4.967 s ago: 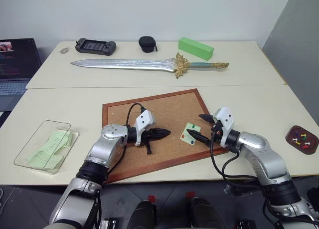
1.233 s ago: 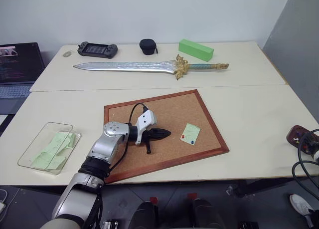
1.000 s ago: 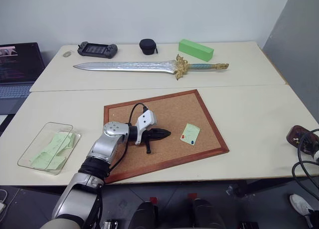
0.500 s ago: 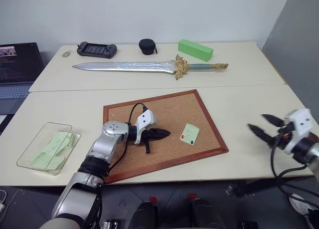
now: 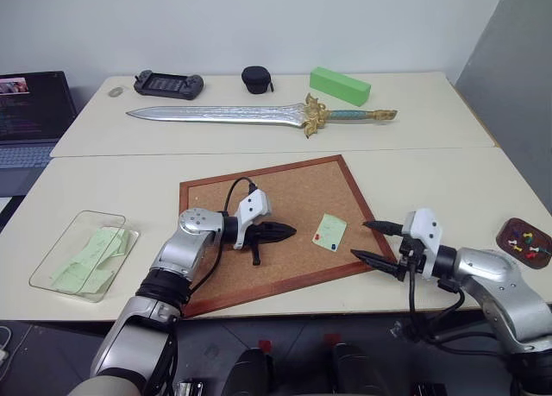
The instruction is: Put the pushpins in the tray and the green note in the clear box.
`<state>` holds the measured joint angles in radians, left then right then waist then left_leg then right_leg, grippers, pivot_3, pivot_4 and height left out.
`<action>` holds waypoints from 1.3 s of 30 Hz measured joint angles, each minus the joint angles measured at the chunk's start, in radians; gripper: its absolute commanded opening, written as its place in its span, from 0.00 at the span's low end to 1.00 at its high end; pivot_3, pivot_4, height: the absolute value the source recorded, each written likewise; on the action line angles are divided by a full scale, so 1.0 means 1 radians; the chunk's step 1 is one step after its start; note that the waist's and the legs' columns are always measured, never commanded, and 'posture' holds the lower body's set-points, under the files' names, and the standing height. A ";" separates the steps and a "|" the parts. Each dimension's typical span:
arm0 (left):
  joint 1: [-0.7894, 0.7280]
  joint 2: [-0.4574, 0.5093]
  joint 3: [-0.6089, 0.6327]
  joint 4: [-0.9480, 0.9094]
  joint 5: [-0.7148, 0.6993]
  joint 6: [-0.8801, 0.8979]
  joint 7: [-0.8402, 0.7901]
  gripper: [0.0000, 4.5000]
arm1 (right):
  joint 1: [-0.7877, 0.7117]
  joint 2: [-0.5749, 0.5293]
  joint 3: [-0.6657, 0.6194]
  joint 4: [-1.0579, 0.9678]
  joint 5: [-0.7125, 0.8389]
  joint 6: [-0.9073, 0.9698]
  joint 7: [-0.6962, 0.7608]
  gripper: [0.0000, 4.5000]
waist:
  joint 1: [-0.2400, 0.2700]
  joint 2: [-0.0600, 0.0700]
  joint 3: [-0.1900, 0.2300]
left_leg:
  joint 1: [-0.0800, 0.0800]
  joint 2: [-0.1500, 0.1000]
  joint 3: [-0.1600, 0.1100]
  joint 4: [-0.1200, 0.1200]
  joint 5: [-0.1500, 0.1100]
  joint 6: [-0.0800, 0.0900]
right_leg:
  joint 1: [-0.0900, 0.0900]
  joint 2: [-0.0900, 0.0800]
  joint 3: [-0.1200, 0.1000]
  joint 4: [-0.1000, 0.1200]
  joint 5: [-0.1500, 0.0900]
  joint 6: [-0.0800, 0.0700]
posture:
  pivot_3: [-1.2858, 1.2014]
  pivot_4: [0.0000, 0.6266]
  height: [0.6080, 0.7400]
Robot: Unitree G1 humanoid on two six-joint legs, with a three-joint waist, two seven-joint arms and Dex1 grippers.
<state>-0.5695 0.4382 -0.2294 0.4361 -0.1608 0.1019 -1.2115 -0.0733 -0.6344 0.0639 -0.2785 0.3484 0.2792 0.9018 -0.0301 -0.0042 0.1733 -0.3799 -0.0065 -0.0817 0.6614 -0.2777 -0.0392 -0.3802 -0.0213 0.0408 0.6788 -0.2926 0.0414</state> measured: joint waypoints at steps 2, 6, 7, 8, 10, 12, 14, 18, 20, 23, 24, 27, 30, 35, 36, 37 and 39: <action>0.000 0.002 0.000 -0.001 0.000 0.000 0.000 0.00 | -0.011 0.026 0.030 0.023 -0.016 -0.015 0.002 0.76 | 0.000 0.000 0.000 | 0.000 0.000 0.000 0.000 0.000 0.000 | 0.000 0.000 0.000 0.000 0.000 0.000 | 0.52 0.24 1.00; 0.005 0.006 0.002 -0.009 0.001 0.005 0.001 0.00 | -0.052 0.076 0.087 0.066 -0.044 -0.046 0.005 0.76 | -0.001 -0.001 0.000 | 0.000 0.000 -0.001 0.000 0.000 0.000 | 0.000 0.000 0.001 0.000 0.000 0.000 | 0.52 0.24 1.00; 0.005 0.006 0.002 -0.011 0.001 0.005 0.001 0.00 | -0.062 0.090 0.099 0.082 -0.053 -0.052 0.005 0.76 | -0.001 -0.001 0.000 | 0.000 0.000 -0.001 0.000 0.000 0.000 | 0.000 0.000 0.000 0.000 0.000 0.000 | 0.52 0.24 1.00; 0.006 0.006 0.001 -0.014 0.001 0.006 0.001 0.00 | -0.070 0.098 0.109 0.096 -0.055 -0.056 0.004 0.76 | 0.000 -0.001 0.000 | 0.000 0.000 -0.001 0.000 0.000 0.000 | 0.000 0.000 0.000 0.000 0.000 0.000 | 0.52 0.24 1.00; 0.009 0.006 0.001 -0.020 0.001 0.007 0.001 0.00 | -0.083 0.110 0.116 0.123 -0.062 -0.067 0.004 0.76 | 0.000 -0.001 0.000 | 0.000 0.000 -0.001 0.000 0.000 0.000 | 0.000 0.000 0.000 0.000 0.000 0.000 | 0.52 0.24 1.00; 0.010 0.009 0.001 -0.023 0.002 0.010 0.001 0.00 | -0.104 0.129 0.116 0.159 -0.064 -0.078 0.000 0.76 | -0.001 -0.001 0.000 | 0.000 0.000 -0.001 0.000 0.000 0.000 | -0.001 0.000 0.000 0.000 0.000 0.000 | 0.52 0.24 1.00; 0.013 0.009 0.002 -0.029 0.002 0.017 0.001 0.00 | -0.115 0.147 0.118 0.185 -0.072 -0.090 -0.003 0.76 | -0.001 -0.001 0.000 | 0.000 0.000 -0.001 0.000 0.000 0.000 | -0.001 0.000 0.000 0.000 0.000 0.000 | 0.52 0.24 1.00; 0.016 0.010 0.002 -0.037 0.002 0.021 0.001 0.00 | -0.122 0.166 0.130 0.231 -0.094 -0.112 -0.003 0.72 | -0.001 -0.001 0.000 | 0.000 0.000 -0.001 0.000 0.000 0.000 | -0.001 0.000 0.000 0.001 0.000 0.000 | 0.52 0.24 1.00; 0.018 0.012 0.002 -0.040 0.002 0.022 0.001 0.00 | -0.127 0.172 0.133 0.247 -0.095 -0.121 -0.001 0.65 | -0.001 -0.001 0.000 | 0.000 0.000 -0.001 0.000 0.000 0.000 | -0.001 0.000 0.000 0.001 0.000 0.000 | 0.52 0.24 1.00; 0.019 0.015 0.002 -0.043 0.002 0.022 0.001 0.00 | -0.134 0.173 0.134 0.260 -0.096 -0.135 0.004 0.53 | -0.001 -0.001 0.000 | 0.000 0.000 -0.001 0.000 0.000 0.000 | -0.001 0.000 0.000 0.001 0.000 0.000 | 0.52 0.24 1.00; 0.020 0.016 0.002 -0.046 0.002 0.024 0.001 0.00 | -0.134 0.173 0.133 0.262 -0.096 -0.138 0.006 0.49 | -0.001 -0.001 0.000 | 0.000 0.000 -0.001 0.000 0.000 0.000 | -0.001 0.000 0.000 0.001 0.000 0.000 | 0.52 0.24 1.00; 0.022 0.017 0.003 -0.049 0.001 0.028 0.001 0.00 | -0.135 0.173 0.134 0.266 -0.100 -0.145 0.011 0.36 | -0.002 -0.001 0.000 | 0.000 0.000 -0.001 0.000 0.000 0.000 | -0.001 0.000 0.000 0.001 0.000 0.000 | 0.52 0.24 1.00; 0.022 0.017 0.003 -0.050 0.001 0.028 0.002 0.00 | -0.136 0.173 0.134 0.273 -0.102 -0.158 0.013 0.23 | -0.002 -0.001 0.000 | 0.000 0.000 -0.001 0.000 0.000 0.000 | -0.001 0.000 0.001 0.001 0.000 0.000 | 0.52 0.24 1.00; 0.024 0.017 0.009 -0.051 0.001 0.028 0.003 0.00 | -0.144 0.173 0.134 0.283 -0.103 -0.162 0.014 0.04 | -0.002 -0.001 0.000 | 0.000 0.000 -0.001 0.000 0.000 0.000 | -0.001 0.000 0.001 0.001 0.000 0.000 | 0.52 0.24 1.00; 0.024 0.017 0.010 -0.051 0.001 0.028 0.003 0.00 | -0.144 0.173 0.134 0.283 -0.103 -0.163 0.016 0.01 | -0.002 -0.001 0.000 | 0.000 0.000 -0.001 0.000 0.000 0.000 | -0.001 0.000 0.001 0.001 0.000 0.000 | 0.52 0.24 1.00; 0.023 0.017 0.010 -0.051 0.001 0.028 0.003 0.00 | -0.144 0.173 0.135 0.283 -0.103 -0.163 0.016 0.01 | -0.002 -0.001 0.000 | 0.000 0.000 -0.001 0.000 0.000 0.000 | -0.001 0.000 0.001 0.001 0.000 0.000 | 0.52 0.24 1.00; 0.023 0.017 0.010 -0.051 0.001 0.028 0.003 0.00 | -0.144 0.173 0.135 0.283 -0.105 -0.164 0.018 0.01 | -0.002 -0.001 0.000 | 0.000 0.000 -0.001 0.000 0.000 0.000 | -0.001 0.000 0.001 0.001 0.000 0.000 | 0.52 0.24 1.00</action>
<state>-0.5461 0.4554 -0.2195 0.3854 -0.1595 0.1300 -1.2085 -0.2171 -0.4616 0.1987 0.0043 0.2439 0.1153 0.9201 -0.0323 -0.0051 0.1730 -0.3797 -0.0061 -0.0829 0.6616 -0.2777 -0.0392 -0.3812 -0.0212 0.0415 0.6798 -0.2925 0.0413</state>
